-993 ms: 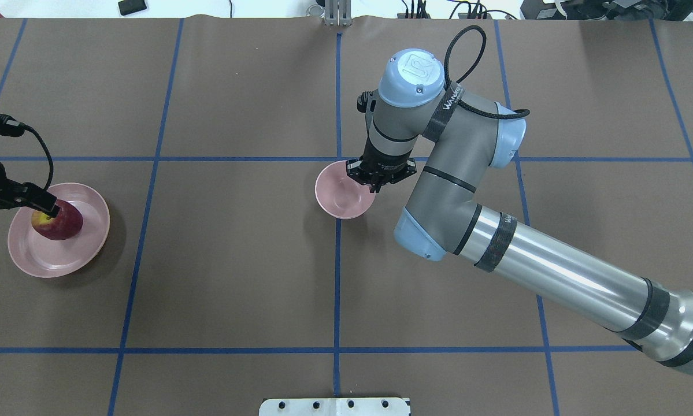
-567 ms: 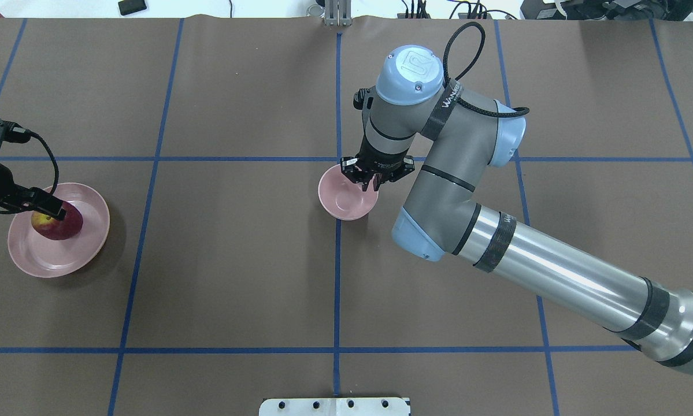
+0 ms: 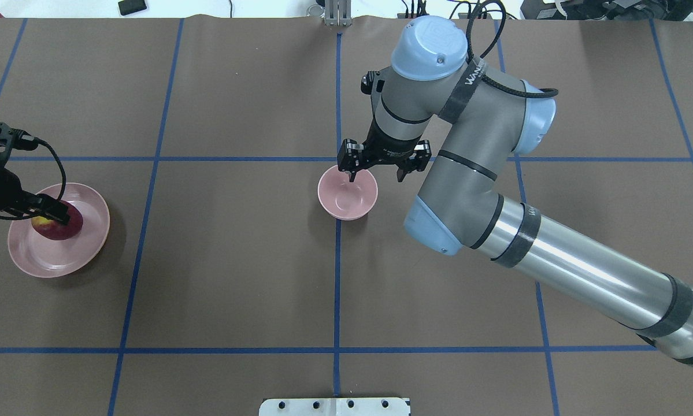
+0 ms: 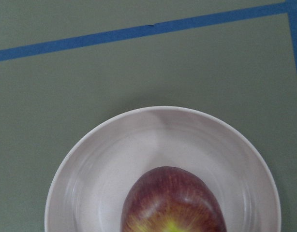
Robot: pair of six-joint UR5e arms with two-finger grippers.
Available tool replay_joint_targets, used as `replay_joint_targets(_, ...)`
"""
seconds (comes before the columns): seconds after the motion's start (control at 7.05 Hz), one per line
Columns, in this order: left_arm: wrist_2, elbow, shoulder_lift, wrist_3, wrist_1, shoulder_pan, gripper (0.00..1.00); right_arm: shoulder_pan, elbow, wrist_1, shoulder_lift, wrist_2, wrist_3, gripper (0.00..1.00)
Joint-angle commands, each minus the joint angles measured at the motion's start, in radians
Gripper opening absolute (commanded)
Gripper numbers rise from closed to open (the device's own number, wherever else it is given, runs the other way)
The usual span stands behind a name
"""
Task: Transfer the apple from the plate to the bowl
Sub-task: 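Grasp the red apple with the left gripper while the right arm withdraws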
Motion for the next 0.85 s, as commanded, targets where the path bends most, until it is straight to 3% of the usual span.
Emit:
replay_joint_targets(0.0, 0.006, 0.018, 0.000, -0.008, -0.023, 0.009, 0.98, 0.049, 0.113, -0.005, -0.110, 0.064, -0.028, 0.99)
replay_joint_targets(0.43, 0.006, 0.028, -0.003, -0.015, -0.033, 0.015, 0.97, 0.082, 0.129, -0.005, -0.161, 0.067, -0.058, 0.99)
replay_joint_targets(0.57, 0.004, 0.026, -0.005, -0.017, -0.033, 0.015, 0.73, 0.094, 0.164, -0.007, -0.202, 0.067, -0.084, 1.00)
replay_joint_targets(0.71, 0.003, 0.026, -0.005, -0.017, -0.033, 0.015, 0.28, 0.121, 0.185, -0.007, -0.247, 0.067, -0.125, 1.00)
